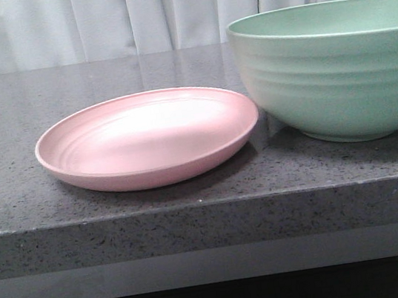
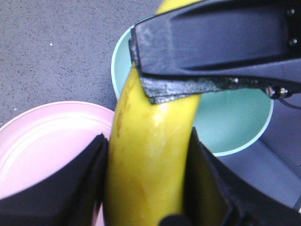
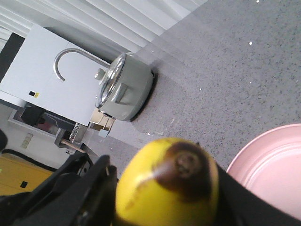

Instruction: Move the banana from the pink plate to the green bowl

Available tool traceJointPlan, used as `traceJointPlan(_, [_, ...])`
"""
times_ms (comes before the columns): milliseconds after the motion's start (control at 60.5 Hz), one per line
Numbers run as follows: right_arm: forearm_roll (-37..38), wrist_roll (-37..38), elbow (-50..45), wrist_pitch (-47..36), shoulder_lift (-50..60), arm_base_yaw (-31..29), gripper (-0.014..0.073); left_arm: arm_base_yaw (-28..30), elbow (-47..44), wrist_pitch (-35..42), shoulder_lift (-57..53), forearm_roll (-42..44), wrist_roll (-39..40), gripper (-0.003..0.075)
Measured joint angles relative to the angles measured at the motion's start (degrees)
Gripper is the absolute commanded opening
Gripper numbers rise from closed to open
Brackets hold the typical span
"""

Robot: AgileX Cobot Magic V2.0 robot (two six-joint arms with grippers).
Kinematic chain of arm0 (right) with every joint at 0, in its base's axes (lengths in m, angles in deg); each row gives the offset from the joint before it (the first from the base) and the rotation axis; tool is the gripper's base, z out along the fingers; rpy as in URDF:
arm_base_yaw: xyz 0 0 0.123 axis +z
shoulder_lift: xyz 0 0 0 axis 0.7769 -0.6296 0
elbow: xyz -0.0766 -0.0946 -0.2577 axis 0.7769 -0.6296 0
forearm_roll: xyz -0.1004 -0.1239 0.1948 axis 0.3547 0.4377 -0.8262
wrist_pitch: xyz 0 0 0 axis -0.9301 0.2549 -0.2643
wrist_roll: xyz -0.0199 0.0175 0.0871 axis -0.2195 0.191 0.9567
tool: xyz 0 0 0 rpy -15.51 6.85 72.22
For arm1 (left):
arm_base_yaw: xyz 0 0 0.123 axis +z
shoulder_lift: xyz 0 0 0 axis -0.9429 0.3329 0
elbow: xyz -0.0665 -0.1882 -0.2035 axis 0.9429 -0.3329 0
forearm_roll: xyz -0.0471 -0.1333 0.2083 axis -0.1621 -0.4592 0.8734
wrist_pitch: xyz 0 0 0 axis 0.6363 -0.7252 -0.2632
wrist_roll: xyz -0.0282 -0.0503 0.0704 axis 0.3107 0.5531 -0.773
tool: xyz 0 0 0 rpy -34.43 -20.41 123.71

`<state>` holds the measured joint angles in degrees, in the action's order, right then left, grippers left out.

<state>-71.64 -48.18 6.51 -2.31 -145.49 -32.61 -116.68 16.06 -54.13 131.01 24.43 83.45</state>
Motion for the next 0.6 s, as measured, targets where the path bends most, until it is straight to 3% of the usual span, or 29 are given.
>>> traceJointPlan(99, [1.38, -0.21, 0.48, 1.63, 0.0, -0.79, 0.0132, 0.0, 0.0, -0.14, 0.0, 0.47, 0.0, 0.0548])
traceJointPlan(149, [4.13, -0.21, 1.19, 2.59, 0.0, -1.83, 0.0132, 0.0, 0.0, -0.14, 0.0, 1.04, 0.0, 0.059])
traceJointPlan(232, [11.15, -0.21, 3.68, 3.38, 0.0, -4.24, 0.0139, 0.0, 0.0, -0.14, 0.0, 2.41, 0.0, 0.0599])
traceJointPlan(397, [29.34, -0.46, 11.43, 3.88, 0.0, -11.39, 0.0233, 0.0, 0.0, -0.14, 0.0, 3.49, 0.0, 0.0599])
traceJointPlan(595, [43.41, -0.68, 14.52, 0.4, -0.9, -14.48, 0.0236, 0.0, 0.0, -0.04, 0.0, 3.62, 0.0, 0.0599])
